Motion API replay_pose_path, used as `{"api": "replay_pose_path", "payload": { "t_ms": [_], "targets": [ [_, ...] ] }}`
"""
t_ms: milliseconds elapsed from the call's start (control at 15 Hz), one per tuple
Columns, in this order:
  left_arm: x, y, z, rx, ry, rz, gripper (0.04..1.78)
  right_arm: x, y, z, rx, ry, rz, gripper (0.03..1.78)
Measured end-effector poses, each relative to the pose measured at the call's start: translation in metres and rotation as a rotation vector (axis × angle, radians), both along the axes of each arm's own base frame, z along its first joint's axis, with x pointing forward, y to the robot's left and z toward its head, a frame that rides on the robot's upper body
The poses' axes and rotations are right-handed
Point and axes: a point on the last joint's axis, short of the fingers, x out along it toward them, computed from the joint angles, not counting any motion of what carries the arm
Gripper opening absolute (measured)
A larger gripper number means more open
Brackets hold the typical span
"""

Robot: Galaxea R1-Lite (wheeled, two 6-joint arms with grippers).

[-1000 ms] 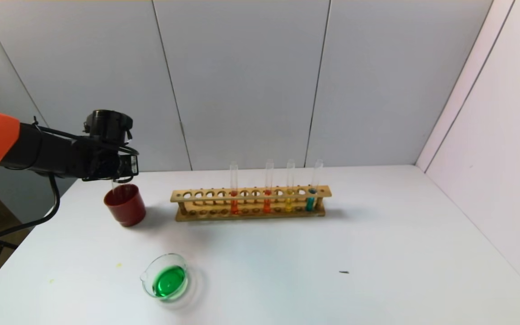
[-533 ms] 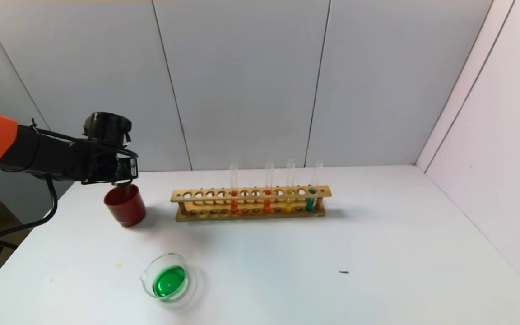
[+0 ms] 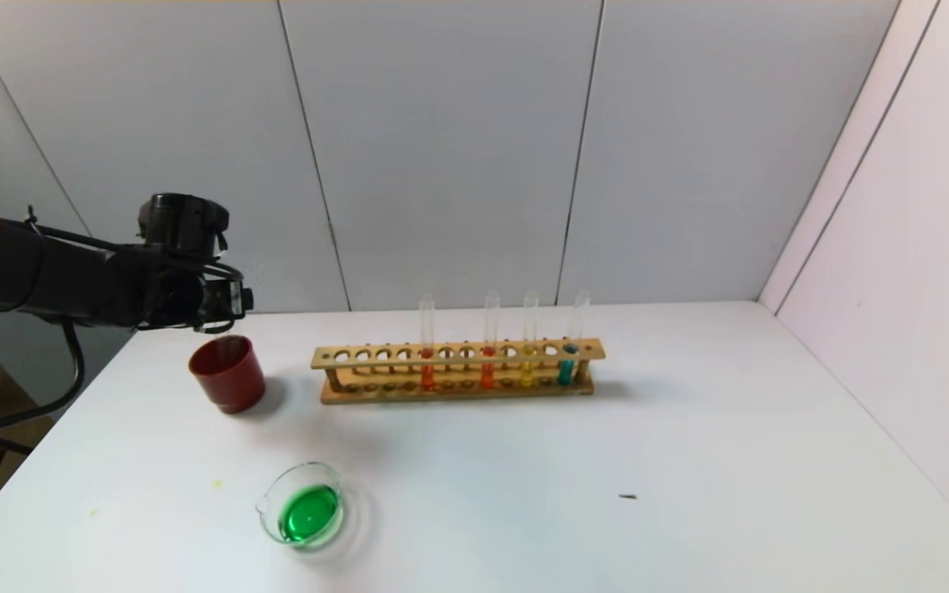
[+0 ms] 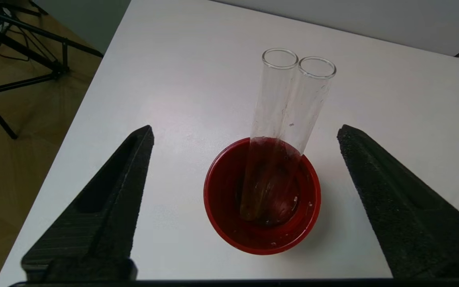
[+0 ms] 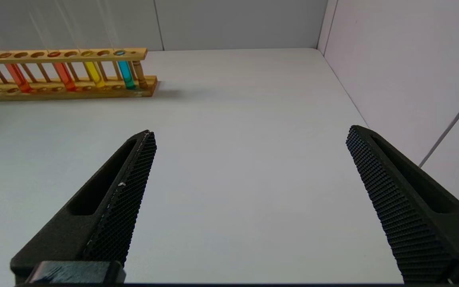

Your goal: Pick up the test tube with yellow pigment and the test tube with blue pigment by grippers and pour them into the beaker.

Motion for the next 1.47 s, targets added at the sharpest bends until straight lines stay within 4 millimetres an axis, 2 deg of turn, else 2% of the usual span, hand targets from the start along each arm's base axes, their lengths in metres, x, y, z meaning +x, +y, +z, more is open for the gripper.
{"api": "replay_pose_path", "payload": {
  "t_ms": [133, 400, 667, 867, 1067, 1267, 1467],
  "targets": [
    [-0.009, -0.003, 0.008, 0.002, -0.012, -0.011, 1.74, 0.000, 0.000, 0.000, 0.000, 0.000, 0.000, 1.74],
    [-0.034, -0.011, 0.028, 0.006, -0.041, -0.040, 1.75, 0.000, 0.000, 0.000, 0.000, 0.000, 0.000, 1.74],
    [-0.080, -0.017, 0.052, 0.003, -0.085, -0.080, 1.75, 0.000, 0.000, 0.000, 0.000, 0.000, 0.000, 1.74],
    [-0.129, -0.016, 0.073, 0.023, -0.138, -0.112, 1.75, 0.000, 0.000, 0.000, 0.000, 0.000, 0.000, 1.74],
    [-0.192, -0.009, 0.088, 0.071, -0.200, -0.146, 1.75, 0.000, 0.000, 0.000, 0.000, 0.000, 0.000, 1.74],
    [-0.262, 0.000, 0.093, 0.113, -0.247, -0.166, 1.75, 0.000, 0.000, 0.000, 0.000, 0.000, 0.000, 1.74],
    [-0.330, 0.009, 0.087, 0.128, -0.268, -0.165, 1.75, 0.000, 0.000, 0.000, 0.000, 0.000, 0.000, 1.74]
  ]
}}
